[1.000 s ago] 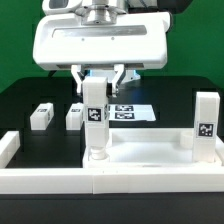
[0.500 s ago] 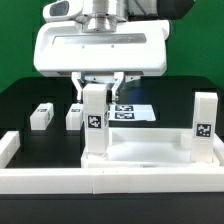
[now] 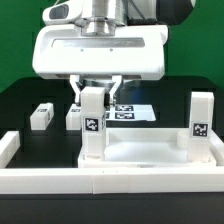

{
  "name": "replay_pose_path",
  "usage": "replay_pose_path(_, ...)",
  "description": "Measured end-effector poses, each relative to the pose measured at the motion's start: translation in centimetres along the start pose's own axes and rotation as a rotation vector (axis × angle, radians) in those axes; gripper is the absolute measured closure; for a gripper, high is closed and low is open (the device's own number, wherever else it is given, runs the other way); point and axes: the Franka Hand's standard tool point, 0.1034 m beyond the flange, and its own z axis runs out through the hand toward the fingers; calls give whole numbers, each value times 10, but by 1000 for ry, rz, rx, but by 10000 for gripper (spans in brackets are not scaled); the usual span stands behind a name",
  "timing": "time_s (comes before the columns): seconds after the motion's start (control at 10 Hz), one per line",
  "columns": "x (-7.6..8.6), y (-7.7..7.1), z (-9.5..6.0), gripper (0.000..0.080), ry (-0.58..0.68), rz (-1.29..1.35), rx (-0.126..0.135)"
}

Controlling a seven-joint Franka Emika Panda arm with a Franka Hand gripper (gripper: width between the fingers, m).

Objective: Assemble desk

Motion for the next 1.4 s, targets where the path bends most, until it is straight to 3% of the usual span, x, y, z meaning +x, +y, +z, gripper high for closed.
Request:
replay_pose_path(0.1,0,0,0,511,-1,0,0)
replay_pose_path(0.2,0,0,0,320,-1,0,0)
replay_pose_path(0.3,0,0,0,189,-1,0,0)
replay_pose_path(0.9,-1,-1,0,150,-18,3,6)
replay_pose_path(1.1,7,-8,-10,150,-169,30,74)
replay_pose_path(1.2,14,-7,-9,150,-171,34,77)
replay_pose_path(1.4,5,-15,-6,150,-365,71,119)
